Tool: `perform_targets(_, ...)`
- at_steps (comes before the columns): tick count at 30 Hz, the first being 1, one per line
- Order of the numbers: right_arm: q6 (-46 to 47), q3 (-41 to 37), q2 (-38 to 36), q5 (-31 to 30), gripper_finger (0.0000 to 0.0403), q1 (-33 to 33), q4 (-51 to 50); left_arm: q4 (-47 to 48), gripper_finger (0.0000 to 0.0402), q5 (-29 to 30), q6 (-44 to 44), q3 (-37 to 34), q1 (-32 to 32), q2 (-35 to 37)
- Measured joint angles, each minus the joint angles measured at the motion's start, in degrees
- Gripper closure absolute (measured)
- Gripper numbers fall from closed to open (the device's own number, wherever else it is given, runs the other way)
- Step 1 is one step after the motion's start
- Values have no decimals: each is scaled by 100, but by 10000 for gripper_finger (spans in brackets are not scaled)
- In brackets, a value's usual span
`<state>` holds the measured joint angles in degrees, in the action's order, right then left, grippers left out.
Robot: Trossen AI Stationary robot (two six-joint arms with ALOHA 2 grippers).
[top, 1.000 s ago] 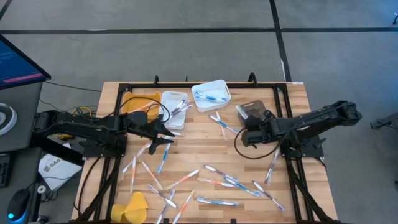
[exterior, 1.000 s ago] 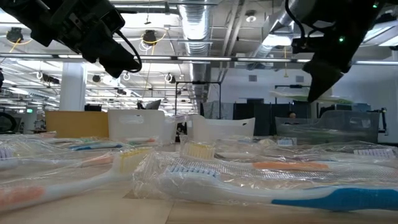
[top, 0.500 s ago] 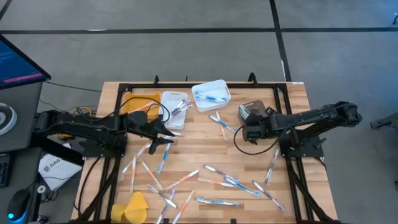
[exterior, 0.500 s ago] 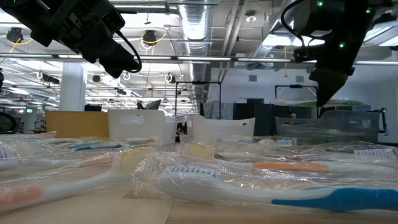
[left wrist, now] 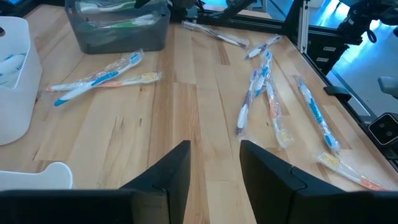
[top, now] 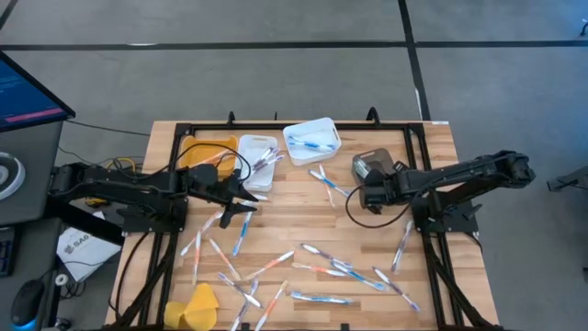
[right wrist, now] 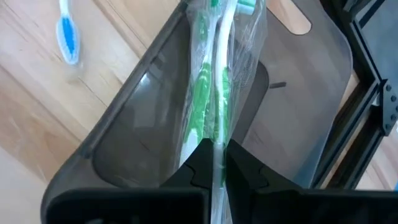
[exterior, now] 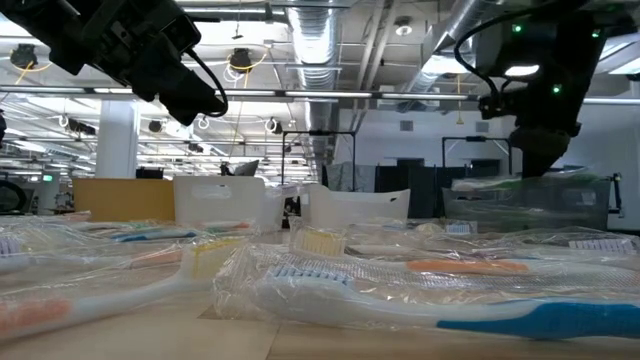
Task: Pick & Place Toothbrushes
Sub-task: Put the green toothbrush into the black bin
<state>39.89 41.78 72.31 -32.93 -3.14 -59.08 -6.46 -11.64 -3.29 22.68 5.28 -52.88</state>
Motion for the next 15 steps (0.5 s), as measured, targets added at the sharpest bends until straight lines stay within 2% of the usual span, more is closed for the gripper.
perform_targets(8, -646, 0, 0, 53, 390, 135, 439, 0, 270, 0, 1, 0, 0, 0)
perform_targets(15, -1073, 0, 0, 185, 390, 365, 375, 0, 270, 0, 2, 0, 0, 0)
